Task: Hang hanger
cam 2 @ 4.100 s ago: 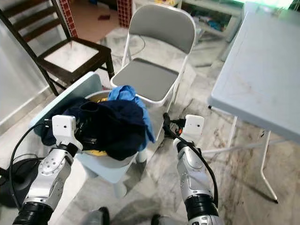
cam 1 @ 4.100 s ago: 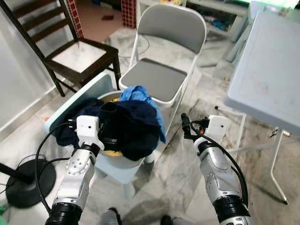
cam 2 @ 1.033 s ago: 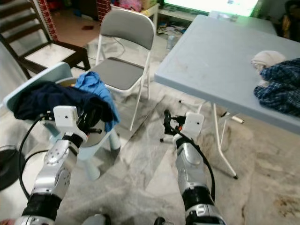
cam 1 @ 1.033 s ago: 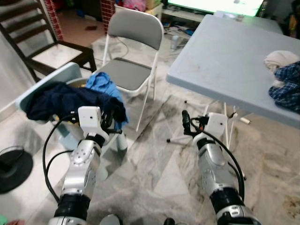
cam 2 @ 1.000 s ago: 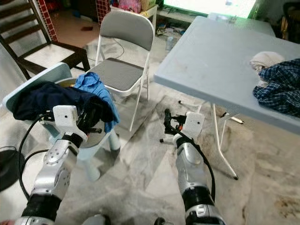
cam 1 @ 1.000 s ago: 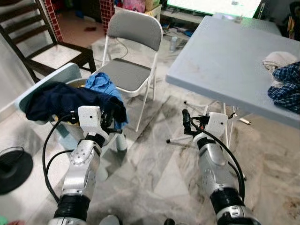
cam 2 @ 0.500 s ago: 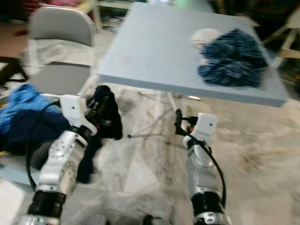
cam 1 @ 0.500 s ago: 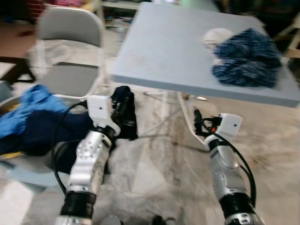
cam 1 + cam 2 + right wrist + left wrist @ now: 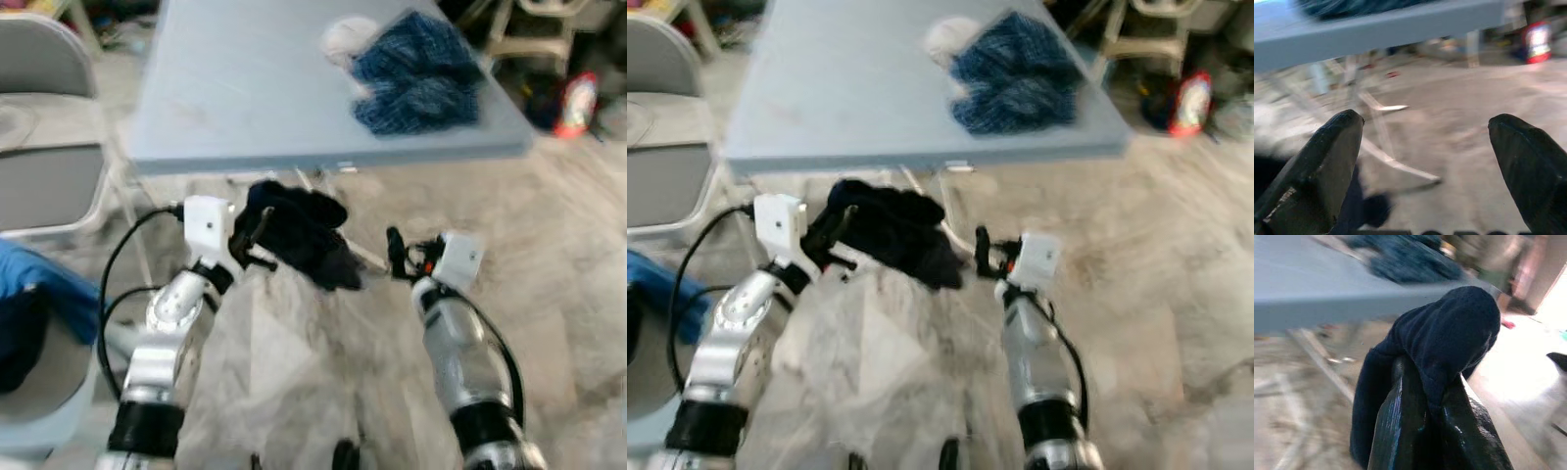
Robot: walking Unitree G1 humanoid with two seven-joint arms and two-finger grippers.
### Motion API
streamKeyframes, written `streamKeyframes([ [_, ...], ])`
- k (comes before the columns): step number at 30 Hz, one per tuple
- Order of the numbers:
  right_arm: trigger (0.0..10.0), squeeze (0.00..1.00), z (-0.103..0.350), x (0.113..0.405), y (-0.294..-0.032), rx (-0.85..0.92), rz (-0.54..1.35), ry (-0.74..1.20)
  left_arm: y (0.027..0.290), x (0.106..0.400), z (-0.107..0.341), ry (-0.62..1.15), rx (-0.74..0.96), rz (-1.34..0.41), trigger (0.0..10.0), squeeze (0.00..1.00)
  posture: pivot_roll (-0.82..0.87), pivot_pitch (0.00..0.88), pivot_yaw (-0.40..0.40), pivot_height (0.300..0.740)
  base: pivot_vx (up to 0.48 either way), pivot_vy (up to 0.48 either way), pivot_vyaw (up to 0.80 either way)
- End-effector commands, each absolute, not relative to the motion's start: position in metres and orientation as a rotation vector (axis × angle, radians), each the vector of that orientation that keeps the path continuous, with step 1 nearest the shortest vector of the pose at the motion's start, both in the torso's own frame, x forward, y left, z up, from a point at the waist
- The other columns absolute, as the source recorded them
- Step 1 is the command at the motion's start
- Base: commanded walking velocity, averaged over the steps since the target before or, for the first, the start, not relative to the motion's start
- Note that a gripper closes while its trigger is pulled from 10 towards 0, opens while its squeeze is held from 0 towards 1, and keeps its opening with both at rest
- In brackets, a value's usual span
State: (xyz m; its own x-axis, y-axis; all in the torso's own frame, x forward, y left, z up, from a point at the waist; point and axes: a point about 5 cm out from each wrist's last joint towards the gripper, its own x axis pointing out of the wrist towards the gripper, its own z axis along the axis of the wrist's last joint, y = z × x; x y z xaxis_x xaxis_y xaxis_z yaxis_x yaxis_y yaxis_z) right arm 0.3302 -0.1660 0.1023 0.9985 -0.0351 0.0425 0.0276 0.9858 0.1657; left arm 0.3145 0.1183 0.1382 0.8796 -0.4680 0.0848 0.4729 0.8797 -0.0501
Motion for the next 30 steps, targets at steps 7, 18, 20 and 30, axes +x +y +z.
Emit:
streamKeyframes([
  [7, 10.0, 0.00, 0.105, 0.330, -0.160, 0.179, -0.024, -0.044, 0.136, 0.315, 0.125, -0.023, -0.107, -0.400, 10.0, 0.00, 0.17, 0.223, -0.064, 0.740, 0.000, 0.000, -0.80],
  [18, 10.0, 0.00, 0.102, 0.326, -0.159, 0.191, -0.036, -0.041, 0.148, 0.315, 0.102, 0.066, -0.212, -0.312, 10.0, 0.00, 0.16, 0.234, -0.051, 0.740, 0.000, 0.000, -0.80],
  [20, 10.0, 0.00, 0.100, 0.325, -0.159, 0.197, -0.042, -0.039, 0.152, 0.316, 0.098, 0.076, -0.210, -0.275, 10.0, 0.00, 0.16, 0.221, -0.040, 0.740, 0.000, 0.000, -0.80],
  [30, 10.0, 0.00, 0.094, 0.320, -0.167, 0.214, -0.129, -0.056, 0.157, 0.318, 0.069, 0.195, -0.227, -0.227, 10.0, 0.00, 0.13, 0.159, 0.040, 0.740, 0.000, 0.000, -0.80],
])
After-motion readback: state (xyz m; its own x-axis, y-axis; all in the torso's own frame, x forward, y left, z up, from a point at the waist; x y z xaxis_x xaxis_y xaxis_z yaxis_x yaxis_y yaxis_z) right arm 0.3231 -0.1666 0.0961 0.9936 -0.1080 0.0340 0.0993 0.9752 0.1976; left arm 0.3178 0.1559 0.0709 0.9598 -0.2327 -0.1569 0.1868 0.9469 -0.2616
